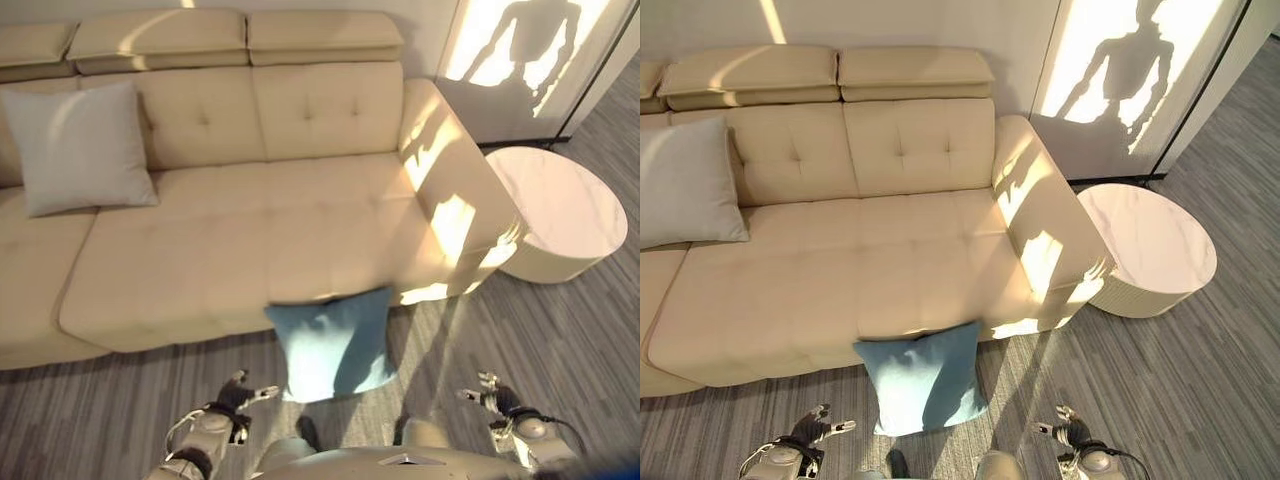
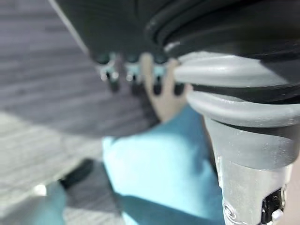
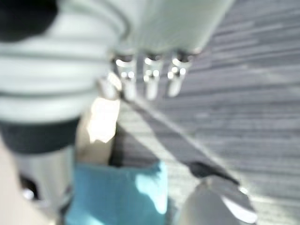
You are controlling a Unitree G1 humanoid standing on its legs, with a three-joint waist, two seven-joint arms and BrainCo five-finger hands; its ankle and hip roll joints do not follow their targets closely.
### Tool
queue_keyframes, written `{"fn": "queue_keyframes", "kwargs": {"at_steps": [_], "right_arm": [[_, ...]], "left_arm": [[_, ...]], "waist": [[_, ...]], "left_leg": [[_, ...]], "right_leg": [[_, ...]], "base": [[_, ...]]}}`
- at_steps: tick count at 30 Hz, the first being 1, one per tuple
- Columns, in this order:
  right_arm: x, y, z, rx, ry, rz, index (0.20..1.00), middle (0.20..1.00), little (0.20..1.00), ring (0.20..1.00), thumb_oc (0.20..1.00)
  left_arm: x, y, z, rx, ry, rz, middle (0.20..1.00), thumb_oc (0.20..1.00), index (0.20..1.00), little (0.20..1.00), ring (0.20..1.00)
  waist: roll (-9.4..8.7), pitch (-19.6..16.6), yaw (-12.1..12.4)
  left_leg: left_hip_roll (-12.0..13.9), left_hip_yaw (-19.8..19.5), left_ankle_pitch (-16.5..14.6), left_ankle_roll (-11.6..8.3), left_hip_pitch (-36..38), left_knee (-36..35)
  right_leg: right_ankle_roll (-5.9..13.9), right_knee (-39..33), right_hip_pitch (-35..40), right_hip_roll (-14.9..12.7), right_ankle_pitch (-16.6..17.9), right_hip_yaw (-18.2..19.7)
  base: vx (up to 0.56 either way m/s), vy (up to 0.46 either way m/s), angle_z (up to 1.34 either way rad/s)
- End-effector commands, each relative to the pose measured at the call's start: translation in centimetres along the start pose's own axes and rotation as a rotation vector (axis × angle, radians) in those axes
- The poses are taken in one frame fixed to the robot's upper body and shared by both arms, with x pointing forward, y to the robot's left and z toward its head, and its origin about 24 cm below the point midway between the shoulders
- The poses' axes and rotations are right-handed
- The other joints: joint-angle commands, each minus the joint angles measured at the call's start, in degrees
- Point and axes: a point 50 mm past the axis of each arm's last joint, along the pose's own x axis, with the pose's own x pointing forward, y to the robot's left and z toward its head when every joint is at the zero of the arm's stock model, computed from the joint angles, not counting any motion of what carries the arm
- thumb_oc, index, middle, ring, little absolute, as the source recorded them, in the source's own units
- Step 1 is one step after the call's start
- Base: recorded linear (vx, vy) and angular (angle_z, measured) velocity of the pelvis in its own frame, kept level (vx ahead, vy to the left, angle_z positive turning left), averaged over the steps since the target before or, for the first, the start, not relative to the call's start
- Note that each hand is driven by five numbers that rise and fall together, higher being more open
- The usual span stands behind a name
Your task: Pick up all the scattered cushions and arrange them neatly on the sofa.
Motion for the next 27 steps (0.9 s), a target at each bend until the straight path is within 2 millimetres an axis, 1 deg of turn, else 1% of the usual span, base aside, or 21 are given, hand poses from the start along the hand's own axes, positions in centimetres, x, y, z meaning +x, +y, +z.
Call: {"fn": "queue_keyframes", "kwargs": {"at_steps": [1, 4, 5, 7, 8, 9, 10, 11, 12, 13, 14, 15, 16, 17, 18, 22, 23, 24, 25, 26, 27], "right_arm": [[0.1, -2.1, 0.9, -0.027, -0.043, -0.061, 1.000, 1.000, 1.000, 1.000, 1.000], [-0.1, -2.5, 0.7, -0.017, -0.046, -0.075, 1.000, 1.000, 1.000, 1.000, 1.000], [-0.1, -2.5, 0.7, -0.017, -0.046, -0.075, 1.000, 1.000, 1.000, 1.000, 1.000], [-0.2, -2.6, 0.5, -0.010, -0.042, -0.082, 1.000, 1.000, 1.000, 1.000, 1.000], [-0.2, -2.6, 0.5, -0.010, -0.042, -0.082, 1.000, 1.000, 1.000, 1.000, 1.000], [0.0, -2.7, 1.1, -0.003, -0.057, -0.092, 1.000, 1.000, 1.000, 1.000, 1.000], [0.1, -2.8, 1.5, -0.002, -0.070, -0.100, 1.000, 1.000, 1.000, 1.000, 1.000], [0.4, -2.9, 2.6, -0.001, -0.097, -0.110, 1.000, 1.000, 1.000, 1.000, 1.000], [0.4, -2.9, 2.6, -0.001, -0.098, -0.110, 1.000, 1.000, 1.000, 1.000, 1.000], [0.9, -3.2, 5.1, 0.012, -0.167, -0.133, 1.000, 1.000, 1.000, 1.000, 1.000], [1.0, -3.3, 6.4, 0.022, -0.208, -0.146, 1.000, 1.000, 1.000, 1.000, 1.000], [1.0, -3.3, 6.4, 0.022, -0.208, -0.146, 1.000, 1.000, 1.000, 1.000, 1.000], [1.1, -3.4, 7.8, 0.032, -0.253, -0.154, 1.000, 1.000, 1.000, 1.000, 1.000], [1.1, -3.6, 9.0, 0.035, -0.292, -0.168, 1.000, 1.000, 1.000, 1.000, 1.000], [1.0, -3.7, 10.3, 0.041, -0.333, -0.180, 1.000, 1.000, 1.000, 1.000, 1.000], [0.4, -4.4, 17.0, 0.058, -0.536, -0.248, 1.000, 1.000, 1.000, 1.000, 1.000], [-0.4, -4.7, 20.4, 0.057, -0.639, -0.282, 1.000, 1.000, 1.000, 1.000, 1.000], [-0.8, -5.0, 22.0, 0.059, -0.688, -0.302, 1.000, 1.000, 1.000, 1.000, 1.000], [-0.9, -5.0, 22.0, 0.060, -0.689, -0.303, 1.000, 1.000, 1.000, 1.000, 1.000], [-1.4, -5.1, 23.6, 0.061, -0.737, -0.318, 1.000, 1.000, 1.000, 1.000, 1.000], [-2.4, -5.6, 26.4, 0.048, -0.821, -0.353, 1.000, 1.000, 1.000, 1.000, 1.000]], "left_arm": [[0.2, 1.1, 1.6, -0.013, -0.077, 0.037, 1.000, 1.000, 1.000, 1.000, 1.000], [0.1, 0.9, 1.3, -0.013, -0.074, 0.029, 1.000, 1.000, 1.000, 1.000, 1.000], [0.1, 0.9, 1.3, -0.013, -0.074, 0.029, 1.000, 1.000, 1.000, 1.000, 1.000], [0.2, 0.6, 2.1, -0.011, -0.102, 0.025, 1.000, 1.000, 1.000, 1.000, 1.000], [0.2, 0.7, 2.1, -0.011, -0.102, 0.025, 1.000, 1.000, 1.000, 1.000, 1.000], [0.4, 0.7, 3.6, -0.019, -0.154, 0.034, 1.000, 1.000, 1.000, 1.000, 1.000], [0.5, 0.7, 4.7, -0.024, -0.187, 0.040, 1.000, 1.000, 1.000, 1.000, 1.000], [0.6, 0.9, 6.5, -0.037, -0.243, 0.050, 1.000, 1.000, 1.000, 1.000, 1.000], [0.6, 0.9, 6.5, -0.038, -0.243, 0.050, 1.000, 1.000, 1.000, 1.000, 1.000], [0.6, 1.2, 9.8, -0.055, -0.342, 0.075, 1.000, 1.000, 1.000, 1.000, 1.000], [0.5, 1.5, 11.4, -0.057, -0.389, 0.089, 1.000, 1.000, 1.000, 1.000, 1.000], [0.5, 1.5, 11.4, -0.057, -0.389, 0.089, 1.000, 1.000, 1.000, 1.000, 1.000], [0.4, 1.6, 13.0, -0.057, -0.438, 0.103, 1.000, 1.000, 1.000, 1.000, 1.000], [0.1, 1.8, 14.3, -0.067, -0.480, 0.112, 1.000, 1.000, 1.000, 1.000, 1.000], [0.0, 1.9, 15.5, -0.077, -0.515, 0.117, 1.000, 1.000, 1.000, 1.000, 1.000], [-1.2, 3.0, 20.7, -0.125, -0.663, 0.178, 1.000, 1.000, 1.000, 1.000, 1.000], [-1.9, 3.7, 23.3, -0.136, -0.725, 0.221, 1.000, 1.000, 1.000, 1.000, 1.000], [-2.4, 4.0, 24.6, -0.141, -0.757, 0.241, 1.000, 1.000, 1.000, 1.000, 1.000], [-2.4, 4.0, 24.7, -0.142, -0.759, 0.241, 1.000, 1.000, 1.000, 1.000, 1.000], [-2.9, 4.5, 26.0, -0.137, -0.785, 0.263, 1.000, 1.000, 1.000, 1.000, 1.000], [-4.0, 5.5, 28.3, -0.158, -0.842, 0.301, 1.000, 1.000, 1.000, 1.000, 1.000]], "waist": [[-1.75, 0.2, 0.1], [-1.69, 0.3, 0.0], [-1.68, 0.3, -0.1], [-1.71, 1.2, -0.1], [-1.70, 1.2, -0.2], [-1.64, 2.5, -0.3], [-1.57, 3.6, -0.2], [-1.36, 5.1, -0.2], [-1.32, 5.0, -0.3], [-0.71, 7.1, -0.3], [-0.51, 7.6, -0.3], [-0.51, 7.5, -0.3], [-0.21, 8.2, -0.3], [0.10, 8.5, -0.2], [0.57, 8.7, -0.3], [1.49, 10.1, -0.6], [1.95, 10.6, -0.8], [2.25, 10.7, -0.9], [2.27, 10.4, -0.9], [2.53, 10.7, -0.9], [2.83, 10.9, -1.1]], "left_leg": [[1.9, -4.9, -4.5, -3.37, -4.8, 8.8], [2.8, -5.6, -3.8, -4.27, -5.4, 8.6], [2.8, -5.7, -3.8, -4.27, -5.4, 8.6], [3.7, -6.4, -3.3, -4.80, -7.0, 9.2], [3.7, -6.4, -3.3, -4.81, -7.0, 9.3], [4.0, -7.0, -3.0, -5.01, -9.0, 9.9], [4.1, -7.4, -2.8, -5.00, -10.3, 10.4], [4.2, -7.8, -2.4, -5.05, -12.5, 11.0], [4.3, -7.9, -2.7, -5.06, -12.8, 11.4], [4.4, -8.6, -2.0, -4.96, -17.8, 12.8], [4.5, -9.0, -1.7, -4.95, -20.6, 13.9], [4.5, -9.0, -1.7, -4.95, -20.6, 13.9], [4.6, -9.2, -1.3, -4.99, -22.9, 14.4], [4.9, -9.8, -2.5, -5.56, -24.8, 15.8], [5.0, -9.8, -2.2, -5.60, -26.7, 16.2], [6.3, -9.7, -1.0, -6.19, -36.8, 19.2], [6.9, -10.1, -0.7, -6.27, -42.0, 20.9], [7.2, -10.1, -0.5, -6.38, -44.2, 21.4], [7.2, -10.1, -0.6, -6.37, -44.7, 21.6], [7.5, -10.2, -0.3, -6.53, -47.0, 22.3], [8.0, -10.6, -0.7, -6.40, -52.4, 24.9]], "right_leg": [[1.82, -8.7, 5.3, 0.4, 3.3, -0.6], [1.38, -9.0, 6.1, 1.1, 2.8, -1.8], [1.37, -9.0, 6.1, 1.1, 2.8, -1.9], [0.75, -8.2, 5.7, 1.3, 2.0, -3.1], [0.74, -8.2, 5.7, 1.3, 2.0, -3.1], [0.41, -6.9, 3.8, 1.3, 1.6, -3.5], [0.26, -5.9, 2.2, 1.2, 1.7, -3.5], [0.08, -4.1, -0.5, 1.0, 1.7, -3.6], [0.07, -3.8, -0.8, 1.0, 1.5, -3.6], [-0.30, -0.1, -6.7, 0.7, 1.3, -3.2], [-0.55, 1.5, -9.5, 0.6, 1.1, -3.4], [-0.55, 1.5, -9.5, 0.6, 1.1, -3.4], [-0.74, 2.6, -11.8, 0.6, 0.9, -3.5], [-0.54, 4.6, -13.9, 0.5, -0.7, -3.1], [-0.67, 5.5, -16.0, 0.3, -0.9, -3.2], [-1.11, 10.3, -26.8, -0.5, -1.4, -2.6], [-1.20, 12.8, -32.2, -0.8, -1.6, -1.9], [-1.16, 13.7, -34.7, -0.9, -1.7, -1.6], [-1.17, 13.9, -35.1, -0.9, -1.8, -1.6], [-1.16, 15.1, -37.6, -1.1, -1.8, -1.3], [-1.16, 18.2, -42.8, -1.7, -2.2, -0.6]], "base": [[-0.01, -0.140, 0.10], [0.00, -0.112, 0.23], [-0.04, -0.140, 0.34], [-0.06, -0.088, 0.31], [-0.12, -0.071, 0.22], [-0.17, -0.059, 0.17], [-0.29, -0.074, 0.16], [-0.19, -0.031, 0.17], [-0.34, -0.025, 0.24], [-0.31, -0.019, 0.26], [-0.31, -0.019, 0.25], [-0.15, -0.024, 0.18], [-0.05, -0.031, 0.07], [-0.09, -0.032, 0.02], [-0.08, -0.038, -0.01], [-0.16, -0.016, 0.02], [-0.17, 0.009, 0.02], [-0.12, 0.013, -0.01], [-0.06, -0.001, -0.04], [-0.06, 0.014, 0.02], [-0.08, 0.016, 0.05]]}}
